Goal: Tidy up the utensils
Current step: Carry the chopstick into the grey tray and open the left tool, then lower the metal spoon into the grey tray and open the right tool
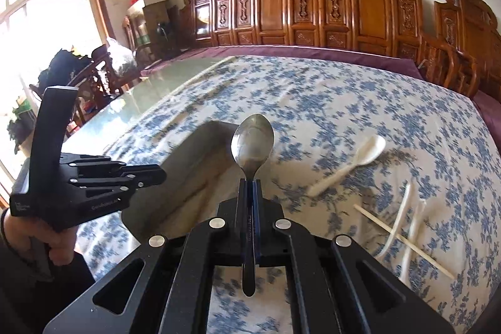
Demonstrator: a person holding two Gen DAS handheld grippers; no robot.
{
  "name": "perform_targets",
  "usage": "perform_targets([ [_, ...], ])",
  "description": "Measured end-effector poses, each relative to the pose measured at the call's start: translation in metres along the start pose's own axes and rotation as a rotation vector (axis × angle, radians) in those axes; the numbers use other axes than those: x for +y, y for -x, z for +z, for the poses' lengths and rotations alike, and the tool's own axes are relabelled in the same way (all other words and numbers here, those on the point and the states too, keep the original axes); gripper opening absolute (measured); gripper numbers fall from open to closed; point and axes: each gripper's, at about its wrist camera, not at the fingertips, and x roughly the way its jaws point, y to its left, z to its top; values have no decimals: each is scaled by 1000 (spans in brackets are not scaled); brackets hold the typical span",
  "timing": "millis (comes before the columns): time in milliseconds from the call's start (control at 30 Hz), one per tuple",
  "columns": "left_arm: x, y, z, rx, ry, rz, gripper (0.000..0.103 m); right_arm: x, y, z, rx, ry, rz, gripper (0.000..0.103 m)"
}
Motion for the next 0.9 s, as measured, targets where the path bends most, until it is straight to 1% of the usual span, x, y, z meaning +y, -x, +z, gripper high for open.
perform_targets([
  [267, 21, 14, 4, -43, 19, 30, 8, 31, -18, 24, -5, -5, 62, 4],
  [433, 35, 17, 6, -49, 38, 52, 8, 46, -39, 32, 12, -5, 71, 4],
  [667, 49, 21, 7, -58, 73, 53, 8, 61, -75, 28, 75, -8, 62, 4],
  [900, 54, 21, 7, -59, 87, 64, 8, 78, -100, 7, 158, 40, 34, 4],
])
